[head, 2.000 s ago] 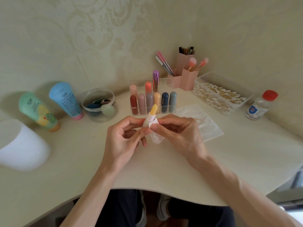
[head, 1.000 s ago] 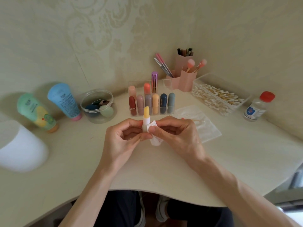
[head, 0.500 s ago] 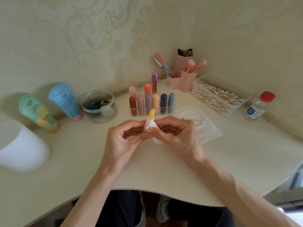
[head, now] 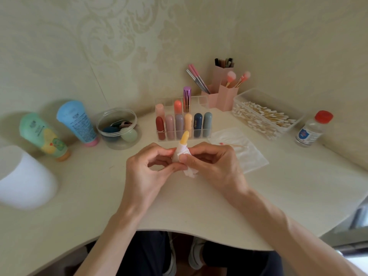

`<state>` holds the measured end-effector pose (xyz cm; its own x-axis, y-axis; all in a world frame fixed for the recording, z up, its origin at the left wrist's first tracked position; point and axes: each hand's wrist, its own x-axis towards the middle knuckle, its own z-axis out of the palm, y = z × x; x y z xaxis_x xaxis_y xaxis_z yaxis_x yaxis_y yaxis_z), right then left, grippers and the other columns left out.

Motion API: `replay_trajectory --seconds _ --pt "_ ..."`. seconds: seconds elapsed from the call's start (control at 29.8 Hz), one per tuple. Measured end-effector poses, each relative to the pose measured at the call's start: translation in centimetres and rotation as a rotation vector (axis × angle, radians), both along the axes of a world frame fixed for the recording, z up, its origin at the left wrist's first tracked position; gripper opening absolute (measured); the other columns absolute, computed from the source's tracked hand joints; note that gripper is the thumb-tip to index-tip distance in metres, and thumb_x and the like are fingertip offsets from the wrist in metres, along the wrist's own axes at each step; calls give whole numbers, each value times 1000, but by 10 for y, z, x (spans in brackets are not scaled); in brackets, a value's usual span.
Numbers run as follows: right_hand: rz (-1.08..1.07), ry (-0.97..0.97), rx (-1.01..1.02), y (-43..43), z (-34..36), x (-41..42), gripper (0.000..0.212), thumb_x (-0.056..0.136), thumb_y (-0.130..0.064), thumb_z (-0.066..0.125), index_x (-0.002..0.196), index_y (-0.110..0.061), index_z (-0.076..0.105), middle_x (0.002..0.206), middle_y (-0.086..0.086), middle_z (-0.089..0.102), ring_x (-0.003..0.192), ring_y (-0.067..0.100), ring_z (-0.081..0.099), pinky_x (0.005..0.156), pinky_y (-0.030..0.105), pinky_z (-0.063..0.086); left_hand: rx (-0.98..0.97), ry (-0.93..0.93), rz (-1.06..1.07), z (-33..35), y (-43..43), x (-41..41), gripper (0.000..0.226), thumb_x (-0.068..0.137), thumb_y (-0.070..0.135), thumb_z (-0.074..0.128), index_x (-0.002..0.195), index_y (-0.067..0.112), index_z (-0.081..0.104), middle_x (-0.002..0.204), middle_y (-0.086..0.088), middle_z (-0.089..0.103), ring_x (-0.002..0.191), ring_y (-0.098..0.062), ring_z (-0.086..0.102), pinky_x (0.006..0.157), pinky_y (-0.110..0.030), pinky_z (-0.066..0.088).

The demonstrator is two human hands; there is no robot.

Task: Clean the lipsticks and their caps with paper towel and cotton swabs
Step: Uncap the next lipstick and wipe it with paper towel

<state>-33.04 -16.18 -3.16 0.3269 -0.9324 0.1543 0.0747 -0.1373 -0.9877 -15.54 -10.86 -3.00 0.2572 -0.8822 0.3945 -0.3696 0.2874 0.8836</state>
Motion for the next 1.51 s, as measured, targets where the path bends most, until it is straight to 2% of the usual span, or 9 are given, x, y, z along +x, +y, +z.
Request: replay_trajectory --seconds 0.17,0.47,0.57,0.7,0.94,1.04,1.21,1.37,1.51 --pt "34 -47 10 -1 1 -5 18 85 -11 83 97 2 81 92 10 81 80 13 74 73 22 55 41 143 -148 2 -2 2 27 71 23 86 96 15 79 93 0 79 84 -22 77 83 -30 61" --pt "-7 -58 -28 -2 0 -5 18 84 -9 84 96 3 81 89 13 81 76 16 74 70 23 56 30 -9 -336 -3 -6 2 27 98 7 64 124 10 71 114 -1 73 103 -16 70 89 -20 53" --pt "-6 -15 -77 -1 -1 -2 19 83 -11 85 95 2 81 91 11 81 81 21 76 75 28 58 38 76 -285 -3 -7 2 26 91 15 71 116 21 74 110 -1 74 98 -14 71 85 -24 55" --pt "-10 6 -102 -2 -4 -4 14 84 -7 85 95 1 82 93 12 80 83 28 77 76 30 58 96 103 -310 -6 -7 5 27 90 17 71 117 18 76 110 -10 75 97 -29 69 86 -36 59" --pt "3 71 -171 -6 -4 -10 8 87 -5 83 95 -3 81 87 3 77 75 12 70 72 22 53 123 49 -371 -5 -5 5 30 100 7 60 121 26 71 87 -8 71 83 -7 65 85 -15 49" --pt "-34 116 -177 -6 -4 -7 4 92 -10 80 94 -7 80 83 -5 75 72 9 68 70 21 52 108 93 -325 -6 -8 4 27 100 13 60 121 25 71 89 -5 74 85 -8 69 83 -19 52" --pt "-52 120 0 -9 9 -17 12 99 -18 72 97 -10 80 84 -1 80 73 9 71 69 18 52 53 193 -230 -4 -9 3 20 106 6 51 121 -3 61 109 -9 77 100 -22 74 77 -29 57" --pt "81 49 299 -13 17 -28 16 96 -26 74 102 -13 82 95 10 80 86 19 74 87 33 57 49 113 -129 -6 -12 6 23 94 18 71 115 10 69 109 -2 72 98 -14 69 83 -25 53" --pt "68 259 165 -13 12 -26 16 96 -31 76 109 -22 79 87 0 81 83 11 74 77 23 55 109 79 -27 -7 -16 6 21 87 16 80 106 23 74 93 6 75 78 -10 69 70 -16 50"
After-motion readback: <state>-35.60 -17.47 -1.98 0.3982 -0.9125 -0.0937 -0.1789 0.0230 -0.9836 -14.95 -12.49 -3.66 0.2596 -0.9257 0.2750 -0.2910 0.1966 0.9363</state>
